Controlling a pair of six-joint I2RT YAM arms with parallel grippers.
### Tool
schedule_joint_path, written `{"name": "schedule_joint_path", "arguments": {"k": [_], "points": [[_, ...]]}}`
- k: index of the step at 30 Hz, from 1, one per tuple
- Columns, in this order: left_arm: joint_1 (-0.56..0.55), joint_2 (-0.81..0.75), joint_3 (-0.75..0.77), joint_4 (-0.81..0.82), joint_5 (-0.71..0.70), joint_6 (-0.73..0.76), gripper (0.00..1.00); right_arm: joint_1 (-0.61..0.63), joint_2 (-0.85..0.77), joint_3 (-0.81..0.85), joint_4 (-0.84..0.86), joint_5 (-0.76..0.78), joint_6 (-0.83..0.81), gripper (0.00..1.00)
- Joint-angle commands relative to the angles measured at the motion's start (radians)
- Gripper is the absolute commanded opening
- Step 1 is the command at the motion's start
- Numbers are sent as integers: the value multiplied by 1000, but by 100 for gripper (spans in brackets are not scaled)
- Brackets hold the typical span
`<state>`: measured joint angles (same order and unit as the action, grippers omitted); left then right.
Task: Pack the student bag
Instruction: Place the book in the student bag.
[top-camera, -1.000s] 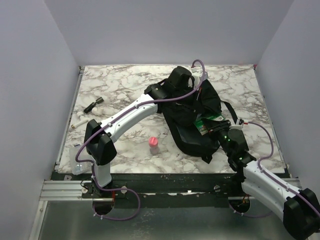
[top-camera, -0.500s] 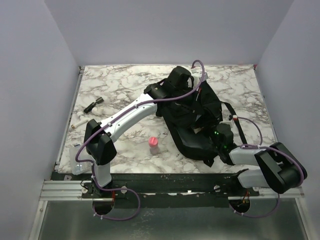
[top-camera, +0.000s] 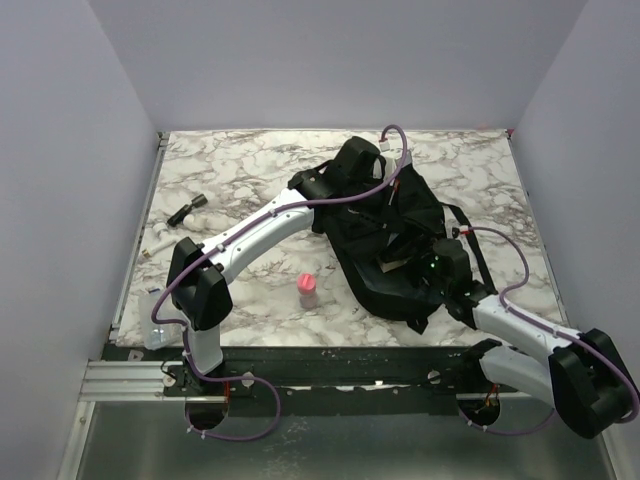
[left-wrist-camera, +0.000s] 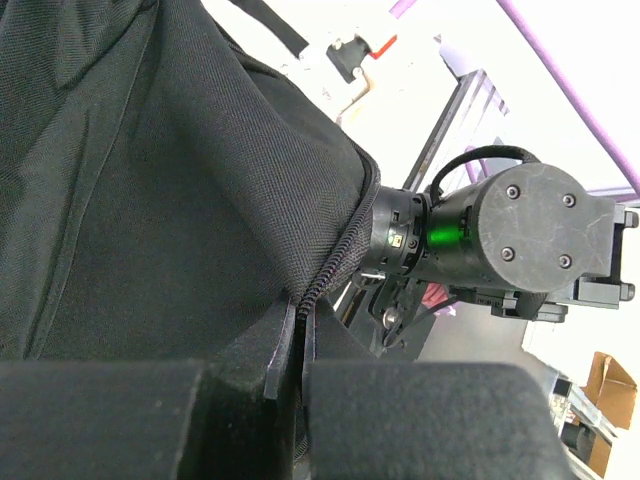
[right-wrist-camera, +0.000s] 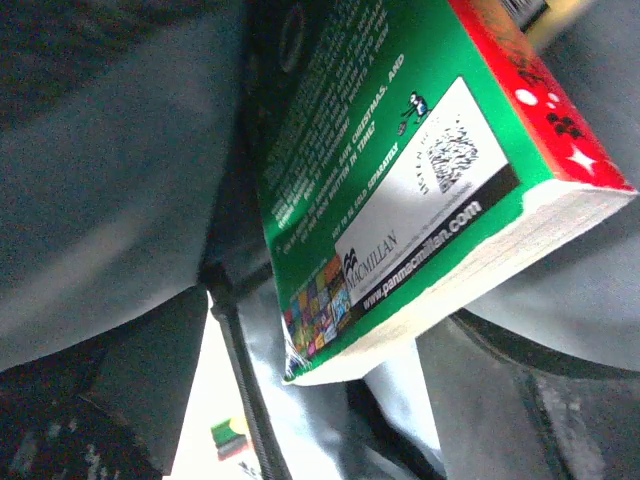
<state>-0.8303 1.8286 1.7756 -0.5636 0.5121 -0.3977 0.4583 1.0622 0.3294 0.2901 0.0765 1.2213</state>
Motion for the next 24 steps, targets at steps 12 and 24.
{"name": "schedule_joint_path", "arguments": {"k": [12, 24], "points": [[8, -80, -51, 24, -7, 6, 0, -1, 353, 143, 319, -103, -102, 51], [70, -51, -44, 25, 62, 15, 0, 0, -4, 57, -120, -94, -268, 84]]}}
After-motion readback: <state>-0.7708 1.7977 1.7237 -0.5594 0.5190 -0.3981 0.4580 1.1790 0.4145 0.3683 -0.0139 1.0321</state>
